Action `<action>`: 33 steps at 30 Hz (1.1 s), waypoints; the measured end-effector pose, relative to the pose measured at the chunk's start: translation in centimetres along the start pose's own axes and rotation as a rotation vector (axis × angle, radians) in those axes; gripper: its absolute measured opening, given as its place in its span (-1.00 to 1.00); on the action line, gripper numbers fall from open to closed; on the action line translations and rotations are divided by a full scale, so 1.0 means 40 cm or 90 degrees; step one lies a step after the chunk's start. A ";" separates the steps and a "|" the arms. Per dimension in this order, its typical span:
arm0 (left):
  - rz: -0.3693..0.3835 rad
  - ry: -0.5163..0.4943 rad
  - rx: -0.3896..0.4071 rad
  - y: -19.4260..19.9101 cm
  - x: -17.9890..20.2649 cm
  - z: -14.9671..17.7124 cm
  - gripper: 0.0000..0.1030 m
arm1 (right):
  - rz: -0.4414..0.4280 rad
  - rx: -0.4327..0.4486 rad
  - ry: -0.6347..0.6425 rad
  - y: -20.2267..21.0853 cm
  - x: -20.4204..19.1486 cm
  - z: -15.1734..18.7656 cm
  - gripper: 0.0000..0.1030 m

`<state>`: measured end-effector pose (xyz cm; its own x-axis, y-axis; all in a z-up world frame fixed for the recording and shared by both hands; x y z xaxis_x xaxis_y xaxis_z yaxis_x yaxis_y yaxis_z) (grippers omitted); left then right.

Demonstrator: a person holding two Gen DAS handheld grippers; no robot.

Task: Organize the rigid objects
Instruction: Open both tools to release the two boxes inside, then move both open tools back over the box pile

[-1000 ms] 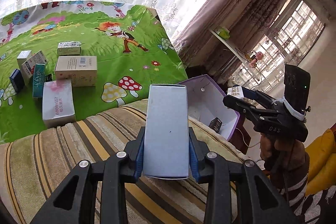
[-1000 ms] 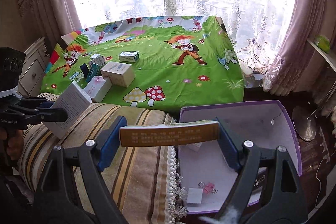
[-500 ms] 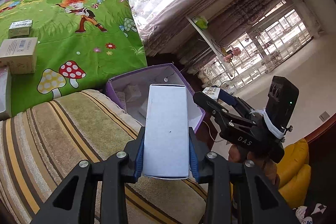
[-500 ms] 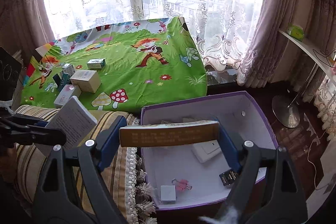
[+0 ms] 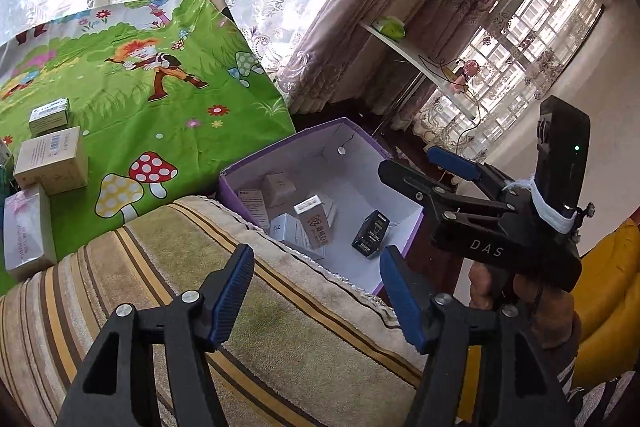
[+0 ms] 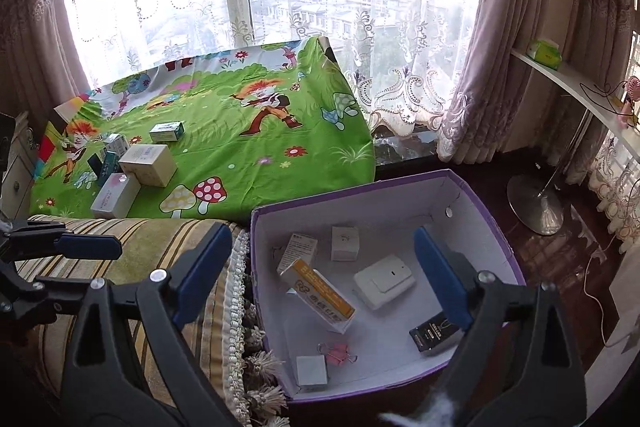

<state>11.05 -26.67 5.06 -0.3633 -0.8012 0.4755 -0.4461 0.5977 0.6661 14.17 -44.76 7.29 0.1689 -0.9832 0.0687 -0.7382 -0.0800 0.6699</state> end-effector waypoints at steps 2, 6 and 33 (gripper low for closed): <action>-0.041 -0.030 0.012 0.004 0.019 0.006 0.33 | 0.022 0.003 -0.001 0.002 0.002 -0.005 0.85; -0.068 -0.108 0.055 0.026 0.055 0.021 0.39 | 0.055 0.025 0.004 0.017 0.000 -0.013 0.87; -0.223 -0.081 0.154 0.315 -0.220 -0.043 0.41 | -0.055 0.024 0.016 0.018 -0.219 -0.112 0.94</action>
Point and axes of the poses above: each gripper's, at about its wrist camera, not at the fingertips, and y roughly against the way its jaws point, x to its right, z to its underside, the point moved 1 cm from there along -y, roughly the way its jaws point, and after that the axes turned 7 degrees about z, right-handed, at the moved point
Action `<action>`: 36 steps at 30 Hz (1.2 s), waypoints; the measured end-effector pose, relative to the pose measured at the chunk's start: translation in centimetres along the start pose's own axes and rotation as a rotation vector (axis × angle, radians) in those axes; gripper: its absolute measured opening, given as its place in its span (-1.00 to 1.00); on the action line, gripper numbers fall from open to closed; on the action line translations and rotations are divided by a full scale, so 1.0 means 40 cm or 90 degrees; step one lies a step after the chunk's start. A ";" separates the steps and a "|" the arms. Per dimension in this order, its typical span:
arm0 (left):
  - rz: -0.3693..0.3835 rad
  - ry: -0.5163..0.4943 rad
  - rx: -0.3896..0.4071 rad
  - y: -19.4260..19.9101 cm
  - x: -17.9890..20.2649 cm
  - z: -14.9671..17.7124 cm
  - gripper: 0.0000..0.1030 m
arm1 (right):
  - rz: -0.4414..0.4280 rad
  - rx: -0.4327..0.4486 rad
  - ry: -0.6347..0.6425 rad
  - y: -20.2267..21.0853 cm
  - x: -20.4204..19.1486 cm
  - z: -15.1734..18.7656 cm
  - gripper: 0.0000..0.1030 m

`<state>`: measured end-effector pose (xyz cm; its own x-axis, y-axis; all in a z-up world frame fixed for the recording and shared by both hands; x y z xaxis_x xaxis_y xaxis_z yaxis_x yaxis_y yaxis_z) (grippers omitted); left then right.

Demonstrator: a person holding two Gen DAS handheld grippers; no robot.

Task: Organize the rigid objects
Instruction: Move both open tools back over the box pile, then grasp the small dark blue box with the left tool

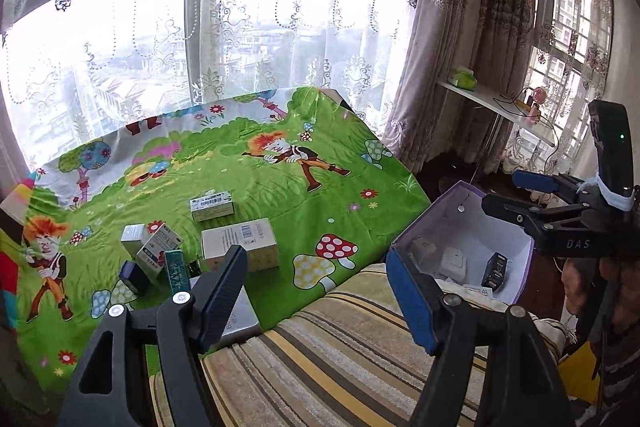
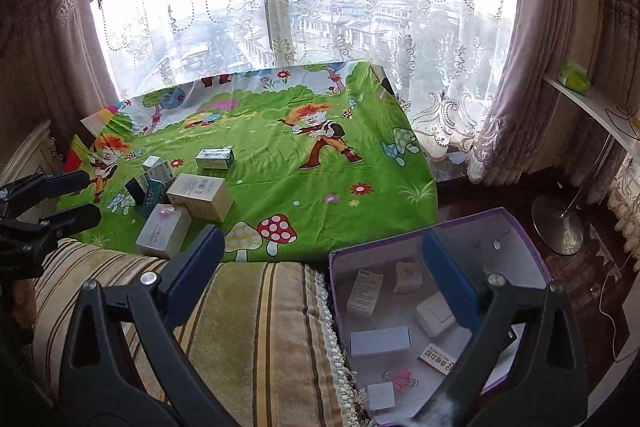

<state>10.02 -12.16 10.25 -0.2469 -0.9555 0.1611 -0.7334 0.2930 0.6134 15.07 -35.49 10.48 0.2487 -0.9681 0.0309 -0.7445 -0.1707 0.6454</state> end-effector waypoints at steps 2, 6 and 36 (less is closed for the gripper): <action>-0.014 0.017 0.005 0.012 -0.057 -0.017 0.41 | -0.003 -0.008 -0.003 -0.015 -0.024 -0.016 0.94; -0.045 0.057 0.020 0.031 -0.170 -0.056 0.41 | -0.032 -0.028 -0.030 -0.049 -0.069 -0.054 0.94; -0.144 0.162 -0.180 -0.211 -0.618 0.103 0.08 | -0.193 -0.238 0.006 -0.355 -0.623 -0.127 0.74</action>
Point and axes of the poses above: each gripper's, at about its wrist camera, not at the fingertips, and y roughly against the way its jaws point, x to its right, z to its underside, the point moved 1 cm from there along -y, roughly the way its jaws point, and after that the axes turned 7 degrees about z, right-handed, at the moved point
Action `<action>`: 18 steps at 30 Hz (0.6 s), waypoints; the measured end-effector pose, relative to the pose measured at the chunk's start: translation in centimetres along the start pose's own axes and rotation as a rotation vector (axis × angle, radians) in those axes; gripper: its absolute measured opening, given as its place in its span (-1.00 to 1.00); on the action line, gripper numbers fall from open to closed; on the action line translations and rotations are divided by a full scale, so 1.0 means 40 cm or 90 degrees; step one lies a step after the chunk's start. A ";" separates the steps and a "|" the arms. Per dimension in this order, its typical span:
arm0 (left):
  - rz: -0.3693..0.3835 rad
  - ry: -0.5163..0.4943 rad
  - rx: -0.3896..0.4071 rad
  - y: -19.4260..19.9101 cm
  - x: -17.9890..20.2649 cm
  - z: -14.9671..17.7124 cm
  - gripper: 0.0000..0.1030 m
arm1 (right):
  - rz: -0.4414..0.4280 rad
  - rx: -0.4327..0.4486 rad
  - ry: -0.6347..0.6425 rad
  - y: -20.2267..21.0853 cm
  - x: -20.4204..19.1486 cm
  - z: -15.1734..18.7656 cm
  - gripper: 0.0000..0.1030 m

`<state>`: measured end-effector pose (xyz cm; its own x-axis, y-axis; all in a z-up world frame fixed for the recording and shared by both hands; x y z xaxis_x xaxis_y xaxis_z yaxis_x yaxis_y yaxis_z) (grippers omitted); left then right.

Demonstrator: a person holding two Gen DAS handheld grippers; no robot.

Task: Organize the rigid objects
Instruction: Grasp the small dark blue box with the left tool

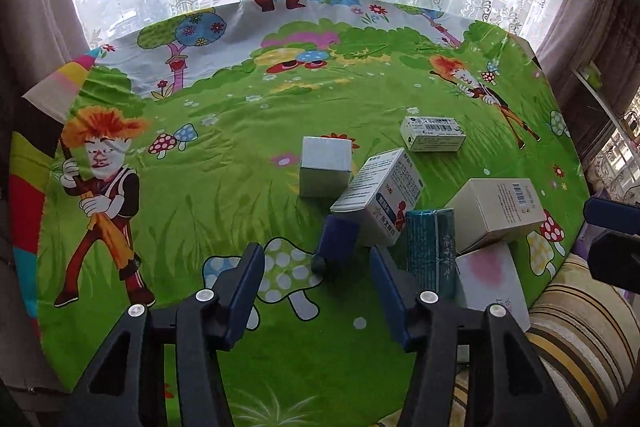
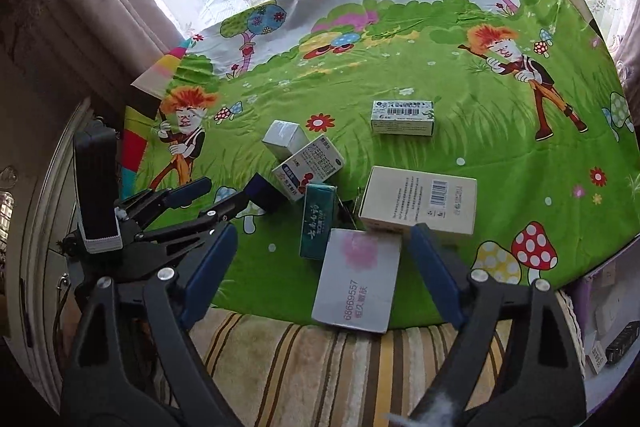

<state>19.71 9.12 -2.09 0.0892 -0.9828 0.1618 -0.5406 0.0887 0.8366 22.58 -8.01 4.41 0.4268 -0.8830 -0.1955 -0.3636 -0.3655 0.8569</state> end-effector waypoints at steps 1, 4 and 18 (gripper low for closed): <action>-0.008 -0.004 -0.007 -0.013 -0.002 0.004 0.08 | 0.000 -0.005 0.002 -0.011 -0.008 -0.002 0.73; -0.022 -0.014 -0.020 -0.045 -0.007 0.010 0.08 | 0.006 -0.016 0.008 -0.043 -0.023 -0.010 0.71; -0.014 -0.037 -0.027 -0.096 -0.011 -0.004 -0.15 | 0.038 -0.068 0.020 -0.160 -0.044 -0.022 0.58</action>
Point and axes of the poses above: each gripper's, at about its wrist camera, not at the fingertips, and y roughly against the way its jaws point, x to its right, z to its underside, the point moved 1 cm from there along -y, roughly the way its jaws point, and after that the axes turned 7 degrees about z, right-handed, at the moved point
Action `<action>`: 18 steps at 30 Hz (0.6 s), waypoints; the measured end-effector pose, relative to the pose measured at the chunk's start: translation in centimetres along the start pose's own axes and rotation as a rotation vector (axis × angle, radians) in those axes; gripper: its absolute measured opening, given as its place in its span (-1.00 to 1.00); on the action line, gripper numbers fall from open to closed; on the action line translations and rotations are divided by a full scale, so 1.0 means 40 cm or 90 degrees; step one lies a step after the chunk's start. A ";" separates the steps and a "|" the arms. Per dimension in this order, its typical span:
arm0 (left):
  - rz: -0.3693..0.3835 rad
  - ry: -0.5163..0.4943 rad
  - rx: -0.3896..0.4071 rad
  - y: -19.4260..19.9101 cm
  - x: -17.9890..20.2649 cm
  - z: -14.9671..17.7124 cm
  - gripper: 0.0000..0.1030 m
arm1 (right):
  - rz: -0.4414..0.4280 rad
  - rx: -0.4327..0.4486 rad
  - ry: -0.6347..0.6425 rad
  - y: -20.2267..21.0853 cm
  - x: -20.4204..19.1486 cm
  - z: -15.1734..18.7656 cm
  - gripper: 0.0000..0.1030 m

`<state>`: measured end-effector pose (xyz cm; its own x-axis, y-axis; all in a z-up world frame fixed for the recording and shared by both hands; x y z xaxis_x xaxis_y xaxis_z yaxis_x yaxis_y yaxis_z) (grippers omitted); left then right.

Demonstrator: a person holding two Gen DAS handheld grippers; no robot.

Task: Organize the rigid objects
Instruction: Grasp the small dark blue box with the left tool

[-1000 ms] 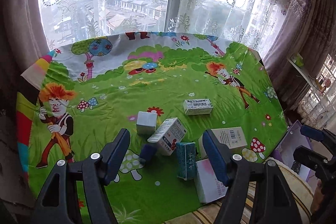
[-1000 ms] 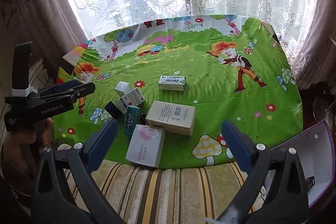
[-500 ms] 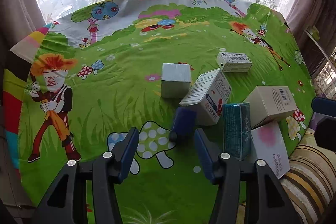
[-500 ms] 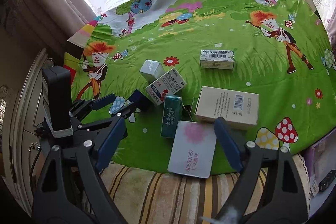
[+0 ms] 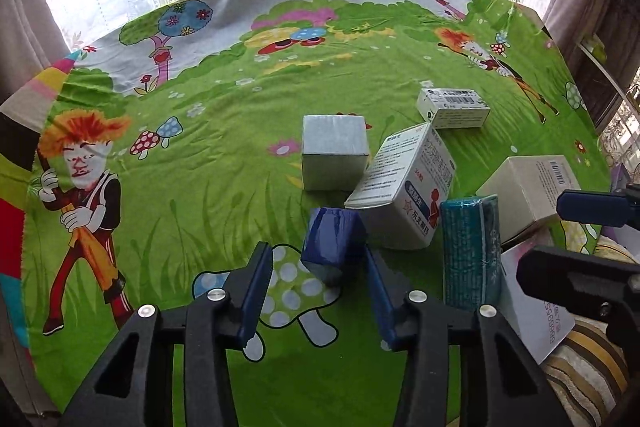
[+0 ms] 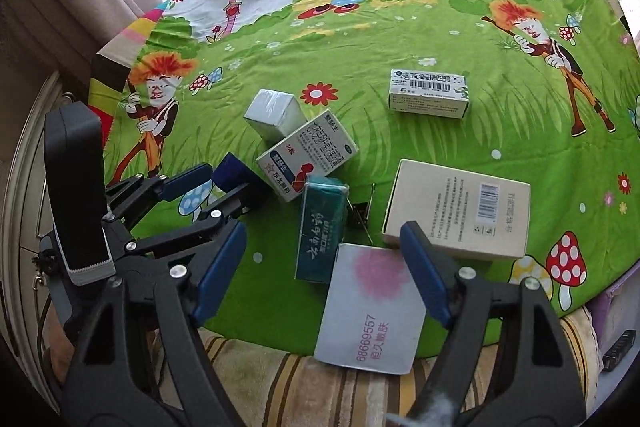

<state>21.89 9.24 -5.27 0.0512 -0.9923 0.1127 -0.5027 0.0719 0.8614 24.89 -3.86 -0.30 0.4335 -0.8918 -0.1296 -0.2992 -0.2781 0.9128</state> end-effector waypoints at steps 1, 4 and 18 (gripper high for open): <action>0.000 -0.001 -0.002 -0.003 0.000 -0.001 -0.19 | -0.001 -0.003 -0.001 -0.003 -0.002 -0.001 0.58; 0.002 -0.008 -0.002 -0.009 0.004 -0.004 -0.27 | -0.004 -0.008 -0.003 -0.010 -0.008 -0.001 0.58; 0.036 0.025 0.024 0.025 -0.014 0.022 -0.48 | -0.017 -0.032 -0.014 -0.049 -0.026 0.008 0.38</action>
<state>20.62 9.79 -4.92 0.0554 -0.9819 0.1811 -0.5385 0.1234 0.8336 24.75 -2.49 -2.08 0.4221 -0.8919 -0.1622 -0.2444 -0.2843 0.9271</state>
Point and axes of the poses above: each gripper's, at about its wrist camera, not at the fingertips, and y roughly against the way its jaws point, x to its right, z to its underside, the point moved 1 cm from there along -y, roughly the way its jaws point, and after that the axes turned 7 degrees about z, right-handed, at the moved point
